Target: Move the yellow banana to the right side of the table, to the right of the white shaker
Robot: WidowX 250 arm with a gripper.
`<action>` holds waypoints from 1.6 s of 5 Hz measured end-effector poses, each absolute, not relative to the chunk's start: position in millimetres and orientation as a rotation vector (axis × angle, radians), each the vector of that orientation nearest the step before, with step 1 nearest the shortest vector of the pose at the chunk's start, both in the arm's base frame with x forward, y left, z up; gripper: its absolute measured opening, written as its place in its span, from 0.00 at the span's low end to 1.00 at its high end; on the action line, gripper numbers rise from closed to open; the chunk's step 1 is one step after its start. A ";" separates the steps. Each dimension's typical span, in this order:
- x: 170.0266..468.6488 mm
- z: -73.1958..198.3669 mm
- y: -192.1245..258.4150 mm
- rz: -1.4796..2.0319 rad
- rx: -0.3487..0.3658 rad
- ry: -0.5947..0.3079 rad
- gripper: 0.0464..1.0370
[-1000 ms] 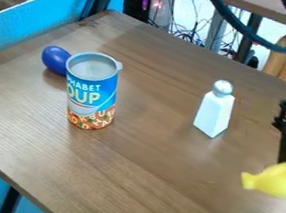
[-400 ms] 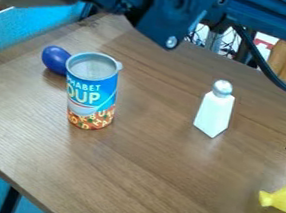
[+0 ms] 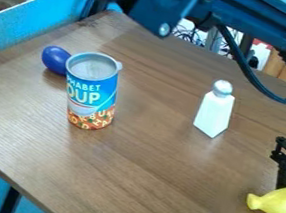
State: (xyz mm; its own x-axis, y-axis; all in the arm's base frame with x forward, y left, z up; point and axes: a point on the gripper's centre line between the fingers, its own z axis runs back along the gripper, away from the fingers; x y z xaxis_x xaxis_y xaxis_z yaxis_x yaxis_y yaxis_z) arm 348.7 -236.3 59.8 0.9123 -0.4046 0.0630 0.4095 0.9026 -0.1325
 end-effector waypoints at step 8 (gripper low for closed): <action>234.8 215.4 2.5 -0.157 0.028 -0.180 0.97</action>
State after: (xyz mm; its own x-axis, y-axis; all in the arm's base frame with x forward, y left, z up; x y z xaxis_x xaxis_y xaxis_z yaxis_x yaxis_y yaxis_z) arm 234.8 2.5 215.4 0.9717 -0.1578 0.1756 0.1527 0.9874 0.0419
